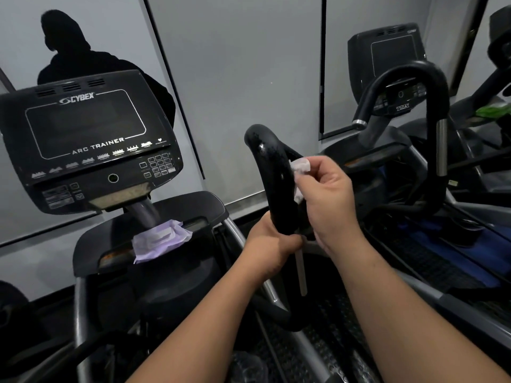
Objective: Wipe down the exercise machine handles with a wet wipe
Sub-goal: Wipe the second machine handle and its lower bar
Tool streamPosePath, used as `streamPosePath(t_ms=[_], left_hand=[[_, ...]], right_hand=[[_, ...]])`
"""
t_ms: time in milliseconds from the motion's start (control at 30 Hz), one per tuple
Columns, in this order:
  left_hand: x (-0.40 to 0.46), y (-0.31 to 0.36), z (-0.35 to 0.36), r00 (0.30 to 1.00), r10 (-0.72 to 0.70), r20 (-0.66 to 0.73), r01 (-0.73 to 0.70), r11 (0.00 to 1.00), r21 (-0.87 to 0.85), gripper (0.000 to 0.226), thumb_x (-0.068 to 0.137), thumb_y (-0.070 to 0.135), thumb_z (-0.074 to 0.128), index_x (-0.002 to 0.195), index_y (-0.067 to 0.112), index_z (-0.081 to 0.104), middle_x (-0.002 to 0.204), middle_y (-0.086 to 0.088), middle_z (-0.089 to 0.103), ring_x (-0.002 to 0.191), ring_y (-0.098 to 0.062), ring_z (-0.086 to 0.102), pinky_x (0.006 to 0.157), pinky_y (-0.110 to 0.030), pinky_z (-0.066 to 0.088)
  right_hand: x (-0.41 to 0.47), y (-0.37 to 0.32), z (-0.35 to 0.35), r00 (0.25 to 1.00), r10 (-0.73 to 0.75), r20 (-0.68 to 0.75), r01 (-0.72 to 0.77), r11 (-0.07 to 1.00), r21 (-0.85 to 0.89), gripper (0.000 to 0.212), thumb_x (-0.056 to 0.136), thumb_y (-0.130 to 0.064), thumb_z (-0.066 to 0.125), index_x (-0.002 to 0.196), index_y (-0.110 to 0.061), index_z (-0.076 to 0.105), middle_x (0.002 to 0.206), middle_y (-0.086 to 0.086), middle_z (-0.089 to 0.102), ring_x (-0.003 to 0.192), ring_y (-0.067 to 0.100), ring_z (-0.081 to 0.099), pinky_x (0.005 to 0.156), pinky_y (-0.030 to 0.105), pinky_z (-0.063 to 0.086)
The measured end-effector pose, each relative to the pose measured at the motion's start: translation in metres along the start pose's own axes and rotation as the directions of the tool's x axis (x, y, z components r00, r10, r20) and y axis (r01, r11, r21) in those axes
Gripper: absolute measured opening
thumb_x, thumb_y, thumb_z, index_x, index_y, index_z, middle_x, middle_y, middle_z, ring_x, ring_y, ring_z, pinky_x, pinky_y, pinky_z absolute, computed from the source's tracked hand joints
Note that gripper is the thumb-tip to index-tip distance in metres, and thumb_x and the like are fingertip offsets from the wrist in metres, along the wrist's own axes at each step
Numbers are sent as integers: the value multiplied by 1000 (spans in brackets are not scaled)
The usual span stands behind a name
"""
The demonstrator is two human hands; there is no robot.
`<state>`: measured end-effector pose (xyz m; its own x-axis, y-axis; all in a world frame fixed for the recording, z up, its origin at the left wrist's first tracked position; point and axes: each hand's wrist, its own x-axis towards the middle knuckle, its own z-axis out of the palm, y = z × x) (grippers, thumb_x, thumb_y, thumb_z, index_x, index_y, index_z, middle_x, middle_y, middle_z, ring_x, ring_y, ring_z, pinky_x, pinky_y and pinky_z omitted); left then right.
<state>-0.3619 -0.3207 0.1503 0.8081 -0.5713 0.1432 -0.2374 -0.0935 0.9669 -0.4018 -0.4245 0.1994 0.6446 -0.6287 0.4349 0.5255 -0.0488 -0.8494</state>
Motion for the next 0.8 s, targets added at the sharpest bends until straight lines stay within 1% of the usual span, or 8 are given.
streamPosePath(t_ms=[67, 167, 333, 433, 567, 667, 733, 800], left_hand=[[3, 0, -2, 1000, -1, -3, 1, 999, -53, 21, 64, 3, 72, 83, 7, 61, 72, -3, 58, 71, -19, 53, 69, -39, 42], [5, 2, -4, 999, 14, 33, -11, 997, -76, 41, 70, -11, 69, 104, 12, 73, 83, 7, 69, 80, -10, 64, 75, -27, 52], [11, 3, -5, 1000, 4, -11, -4, 998, -65, 37, 64, 6, 74, 96, -8, 59, 81, -12, 62, 77, -22, 56, 74, -40, 45], [9, 4, -6, 1000, 2, -23, -3, 1000, -21, 35, 63, 11, 74, 93, -2, 61, 78, -7, 62, 75, -20, 56, 72, -39, 45], [7, 8, -7, 1000, -9, 1, 9, 1000, 14, 34, 71, -1, 72, 97, 21, 71, 77, 4, 65, 76, -17, 59, 73, -35, 50], [6, 9, -6, 999, -22, -26, 23, 999, 39, 30, 66, 12, 77, 95, 12, 67, 78, 1, 67, 76, -15, 61, 74, -40, 51], [4, 9, -6, 998, -42, -46, 43, 998, 34, 40, 59, 22, 76, 96, 11, 66, 82, -7, 72, 78, -18, 65, 77, -45, 55], [2, 7, -5, 998, -45, -40, 46, 999, 28, 36, 60, 19, 76, 95, 13, 66, 83, -12, 72, 79, -20, 65, 79, -51, 56]], right_hand=[[-14, 17, -4, 999, 48, -14, -48, 999, 8, 27, 77, 0, 57, 80, -25, 66, 73, -6, 64, 67, 7, 58, 64, 24, 48], [-28, 29, -9, 990, 140, -10, -140, 990, -8, 26, 72, -1, 54, 75, -24, 64, 72, -2, 63, 68, 9, 58, 64, 28, 48], [15, 3, 11, 999, 14, -33, -13, 1000, 8, 24, 90, 1, 60, 83, -19, 70, 75, -4, 68, 71, 6, 61, 66, 22, 51], [15, 12, 9, 999, 42, -17, -42, 999, 6, 23, 87, -1, 60, 82, -21, 70, 76, -5, 70, 74, 10, 63, 70, 29, 54], [-7, 31, -5, 973, 226, 56, -228, 973, 28, 25, 75, -4, 53, 78, -22, 71, 75, 4, 70, 73, 18, 65, 70, 38, 54], [12, 15, 2, 988, 144, 50, -148, 985, 85, 30, 85, 8, 56, 80, -18, 71, 77, 4, 71, 74, 16, 65, 69, 31, 55], [23, 4, 10, 996, 79, 31, -83, 986, 144, 24, 89, 8, 59, 85, -13, 71, 81, 5, 71, 77, 15, 65, 72, 25, 54], [19, 5, 12, 996, 85, 18, -87, 977, 193, 29, 89, 9, 58, 83, -17, 70, 80, 2, 71, 75, 13, 65, 70, 23, 54]])
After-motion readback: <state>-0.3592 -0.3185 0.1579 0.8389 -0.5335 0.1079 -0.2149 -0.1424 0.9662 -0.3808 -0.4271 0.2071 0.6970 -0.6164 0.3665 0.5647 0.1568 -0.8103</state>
